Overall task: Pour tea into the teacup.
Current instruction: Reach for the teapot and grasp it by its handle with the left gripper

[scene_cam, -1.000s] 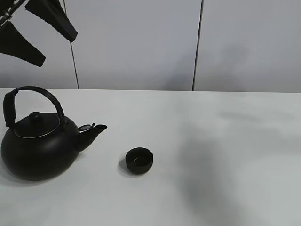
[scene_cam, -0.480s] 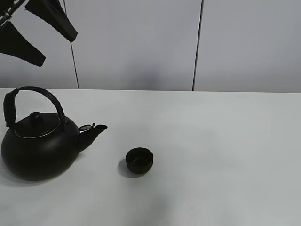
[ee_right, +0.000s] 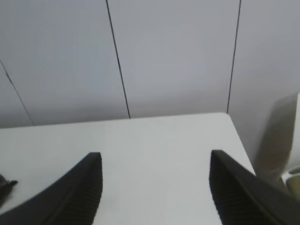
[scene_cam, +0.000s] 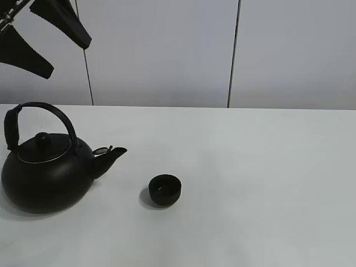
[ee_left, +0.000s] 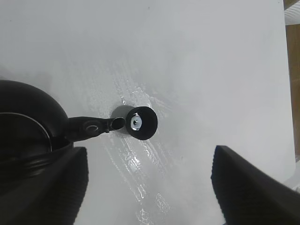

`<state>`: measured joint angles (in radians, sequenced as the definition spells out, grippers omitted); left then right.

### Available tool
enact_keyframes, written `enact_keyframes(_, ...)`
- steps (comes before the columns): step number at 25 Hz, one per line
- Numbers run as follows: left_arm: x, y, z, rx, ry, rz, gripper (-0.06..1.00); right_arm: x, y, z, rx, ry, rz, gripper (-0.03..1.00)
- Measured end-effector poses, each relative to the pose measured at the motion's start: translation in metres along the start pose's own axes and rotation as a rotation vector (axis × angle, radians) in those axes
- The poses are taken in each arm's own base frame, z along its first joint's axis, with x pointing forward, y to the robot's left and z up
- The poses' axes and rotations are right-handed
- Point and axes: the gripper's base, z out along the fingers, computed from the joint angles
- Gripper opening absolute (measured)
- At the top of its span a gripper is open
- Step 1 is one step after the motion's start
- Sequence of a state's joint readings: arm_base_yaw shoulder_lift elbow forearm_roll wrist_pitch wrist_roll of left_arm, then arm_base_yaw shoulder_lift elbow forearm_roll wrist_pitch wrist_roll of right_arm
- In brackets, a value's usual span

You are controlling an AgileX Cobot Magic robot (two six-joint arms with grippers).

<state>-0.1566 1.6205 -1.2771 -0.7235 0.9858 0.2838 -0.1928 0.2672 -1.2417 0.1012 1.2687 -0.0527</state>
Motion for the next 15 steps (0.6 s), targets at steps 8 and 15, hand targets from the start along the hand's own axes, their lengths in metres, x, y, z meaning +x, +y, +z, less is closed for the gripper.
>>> enact_keyframes(8, 0.0, 0.0, 0.0, 0.0, 0.0, 0.0, 0.53, 0.096, -0.006, 0.05, 0.033, 0.203, 0.006, 0.45)
enact_keyframes(15, 0.0, 0.0, 0.0, 0.0, 0.0, 0.0, 0.53, 0.141, -0.017, 0.081, 0.046, 0.295, 0.001, 0.45)
